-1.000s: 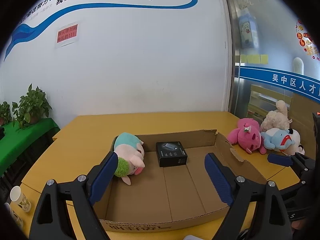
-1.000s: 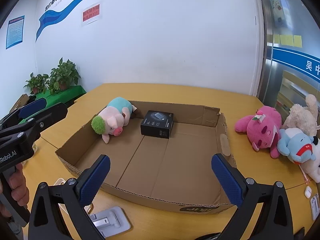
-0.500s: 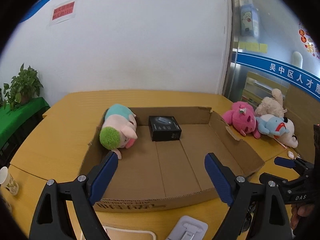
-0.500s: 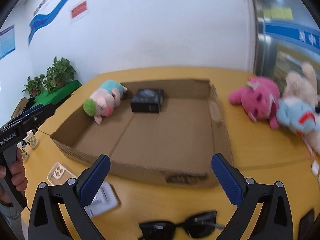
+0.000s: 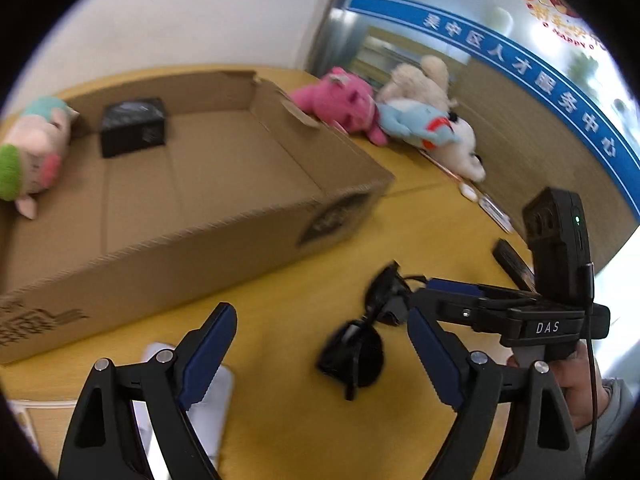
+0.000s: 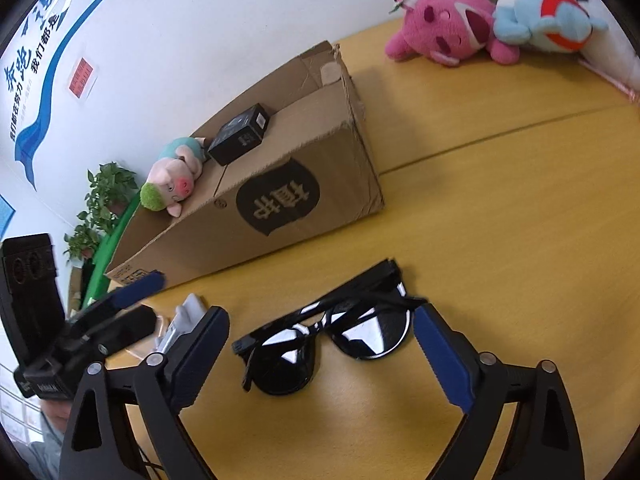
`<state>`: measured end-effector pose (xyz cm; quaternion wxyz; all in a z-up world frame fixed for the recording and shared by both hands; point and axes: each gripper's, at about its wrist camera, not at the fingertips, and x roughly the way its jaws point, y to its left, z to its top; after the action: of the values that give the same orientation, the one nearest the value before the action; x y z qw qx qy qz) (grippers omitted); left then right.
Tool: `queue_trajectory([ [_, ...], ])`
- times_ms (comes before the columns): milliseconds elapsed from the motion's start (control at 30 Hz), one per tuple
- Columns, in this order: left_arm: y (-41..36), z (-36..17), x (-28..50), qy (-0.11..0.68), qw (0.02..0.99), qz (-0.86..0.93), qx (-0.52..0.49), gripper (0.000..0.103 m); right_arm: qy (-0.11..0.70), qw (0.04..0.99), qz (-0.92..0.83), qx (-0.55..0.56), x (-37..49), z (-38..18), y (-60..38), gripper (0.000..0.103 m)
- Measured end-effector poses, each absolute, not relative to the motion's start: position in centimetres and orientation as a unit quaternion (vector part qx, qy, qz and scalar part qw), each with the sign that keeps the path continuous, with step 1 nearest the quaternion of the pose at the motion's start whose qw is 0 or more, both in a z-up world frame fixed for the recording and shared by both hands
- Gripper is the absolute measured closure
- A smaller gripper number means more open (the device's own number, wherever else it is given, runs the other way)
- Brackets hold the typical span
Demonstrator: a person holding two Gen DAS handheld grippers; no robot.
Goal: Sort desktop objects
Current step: 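Move both grippers back to the black sunglasses on the table, then close both grippers on the black sunglasses and lift them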
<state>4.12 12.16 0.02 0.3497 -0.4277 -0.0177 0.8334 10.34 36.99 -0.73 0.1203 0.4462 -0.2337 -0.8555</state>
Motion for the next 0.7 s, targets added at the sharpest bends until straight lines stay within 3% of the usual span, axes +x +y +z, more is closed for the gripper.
queue_trajectory([
  [133, 13.5, -1.6, 3.5, -0.018, 0.376, 0.808, -0.454, 0.024, -0.264, 0.145, -0.841, 0.449, 10.5, -1.7, 36.9, 0.022],
  [200, 14.1, -2.6, 3.1, -0.019, 0.38, 0.794, -0.474, 0.039, -0.277, 0.154, -0.834, 0.452, 10.4, -2.1, 36.8, 0.037],
  [267, 14.5, -3.4, 2.8, -0.026, 0.386, 0.78, -0.492, 0.047, -0.281, 0.155, -0.829, 0.457, 10.2, -2.5, 36.5, 0.047],
  [400, 14.9, -4.9, 2.9, -0.023, 0.392, 0.761, -0.516, 0.069, -0.306, 0.172, -0.818, 0.456, 9.6, -3.1, 36.5, 0.049],
  [467, 15.3, -5.3, 3.1, -0.014, 0.395, 0.756, -0.522, 0.075, -0.307, 0.173, -0.817, 0.456, 9.2, -3.4, 36.3, 0.049],
  [567, 15.5, -5.3, 3.4, -0.009, 0.4, 0.756, -0.517, 0.076, -0.315, 0.175, -0.815, 0.453, 8.6, -3.8, 36.3, 0.052],
  [700, 15.5, -5.4, 3.6, -0.012, 0.402, 0.755, -0.517, 0.077, -0.311, 0.177, -0.815, 0.456, 8.0, -4.3, 36.1, 0.072],
])
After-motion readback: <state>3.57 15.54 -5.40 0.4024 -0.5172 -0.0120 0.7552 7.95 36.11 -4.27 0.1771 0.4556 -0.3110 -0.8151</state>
